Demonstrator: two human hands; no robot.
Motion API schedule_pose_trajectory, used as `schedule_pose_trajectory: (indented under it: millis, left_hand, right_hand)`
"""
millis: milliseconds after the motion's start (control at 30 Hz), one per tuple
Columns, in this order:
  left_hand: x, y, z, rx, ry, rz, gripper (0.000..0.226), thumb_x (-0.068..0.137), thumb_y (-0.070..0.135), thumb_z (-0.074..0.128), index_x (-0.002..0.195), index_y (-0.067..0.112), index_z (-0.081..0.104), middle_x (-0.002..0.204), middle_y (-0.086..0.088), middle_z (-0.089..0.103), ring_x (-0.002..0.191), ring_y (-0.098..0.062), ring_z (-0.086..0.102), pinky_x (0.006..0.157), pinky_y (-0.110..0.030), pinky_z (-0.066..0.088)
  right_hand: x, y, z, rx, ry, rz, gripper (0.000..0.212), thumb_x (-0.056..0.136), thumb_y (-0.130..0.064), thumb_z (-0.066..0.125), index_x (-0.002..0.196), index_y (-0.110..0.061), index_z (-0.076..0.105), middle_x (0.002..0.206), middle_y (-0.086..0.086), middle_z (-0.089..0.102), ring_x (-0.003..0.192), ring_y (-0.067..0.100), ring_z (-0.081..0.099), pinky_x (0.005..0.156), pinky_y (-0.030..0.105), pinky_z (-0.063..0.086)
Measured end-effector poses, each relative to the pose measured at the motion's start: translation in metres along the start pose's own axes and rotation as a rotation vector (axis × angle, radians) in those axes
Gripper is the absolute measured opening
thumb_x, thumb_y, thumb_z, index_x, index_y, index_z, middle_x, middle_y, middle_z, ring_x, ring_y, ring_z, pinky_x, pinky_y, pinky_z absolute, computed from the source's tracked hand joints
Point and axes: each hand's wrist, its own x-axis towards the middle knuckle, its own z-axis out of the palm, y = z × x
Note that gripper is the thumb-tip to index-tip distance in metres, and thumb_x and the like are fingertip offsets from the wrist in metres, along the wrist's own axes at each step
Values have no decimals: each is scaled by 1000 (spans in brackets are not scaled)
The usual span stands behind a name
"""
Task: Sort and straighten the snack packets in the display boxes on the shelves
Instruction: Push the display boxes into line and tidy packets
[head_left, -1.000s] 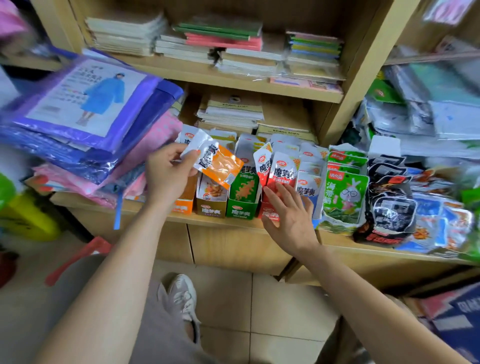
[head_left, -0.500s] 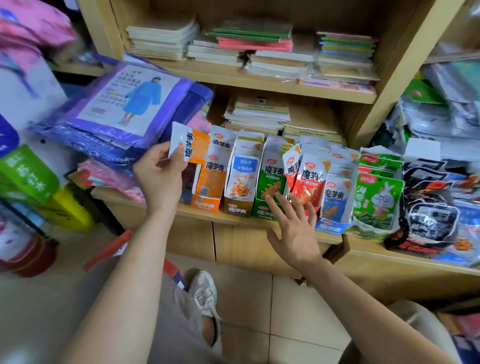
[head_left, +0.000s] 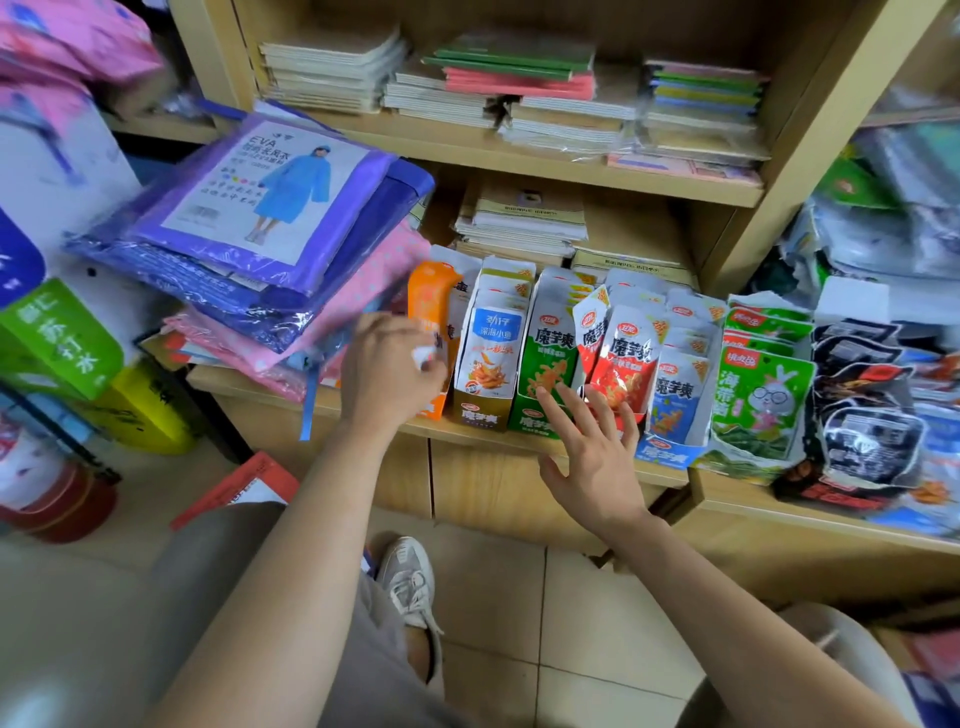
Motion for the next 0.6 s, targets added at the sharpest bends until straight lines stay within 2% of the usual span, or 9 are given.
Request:
schedule_pose_trajectory:
  millis: [33, 100, 233, 333, 400, 533, 600]
  left_hand:
    - [-4, -1, 4, 88, -142, -64, 26, 84, 33, 69, 107, 26, 79, 115, 7, 74, 108, -25, 55, 91, -39, 47]
    - [-8, -2, 7, 120, -276, -103, 33, 85, 43, 63, 112, 31, 77, 120, 11, 72, 112, -24, 54, 97, -38, 43]
    - [-6, 6, 7, 12, -225, -39, 54, 81, 55, 49, 123, 29, 71, 126, 8, 69, 117, -22, 59, 104, -42, 42]
    - [-5, 20, 17, 116, -166, 111, 50, 86, 51, 59, 131, 30, 65, 135, 10, 62, 131, -24, 46, 107, -45, 33]
    - [1, 33, 26, 103, -167, 209, 51, 90, 43, 61, 138, 28, 59, 146, 8, 55, 139, -26, 38, 111, -47, 23]
    - [22, 53, 40, 170, -395, 175, 71, 97, 39, 54, 159, 30, 21, 167, 8, 17, 153, -27, 6, 117, -52, 10]
    - [32, 53, 45, 223, -480, 151, 77, 95, 41, 57, 160, 31, 16, 166, 7, 19, 153, -28, 6, 117, -55, 11]
  right_hand:
    - [0, 0, 0, -1, -2, -2, 81, 90, -36, 62, 157, -39, 17, 161, -5, 31, 152, 28, 16, 121, 58, 4]
    - [0, 2, -1, -8, -8, -8, 82, 90, -36, 62, 157, -39, 16, 161, -5, 31, 152, 28, 15, 121, 56, 3]
    - [-1, 0, -1, -7, -4, -6, 83, 88, -35, 62, 157, -39, 16, 160, -4, 31, 151, 28, 15, 121, 56, 1]
    - [0, 0, -1, 12, -4, -6, 84, 87, -33, 64, 157, -39, 18, 160, -4, 32, 151, 29, 16, 121, 57, 3]
    - [-1, 0, -3, -3, -13, -20, 86, 86, -33, 64, 157, -39, 17, 159, -4, 33, 151, 28, 17, 121, 56, 4]
    - [0, 4, -7, -12, -37, -44, 87, 85, -33, 63, 157, -40, 15, 159, -6, 33, 151, 28, 17, 120, 54, 5]
    - [0, 6, -9, -12, -55, -53, 87, 85, -33, 63, 157, -40, 15, 159, -7, 32, 150, 29, 17, 120, 53, 6]
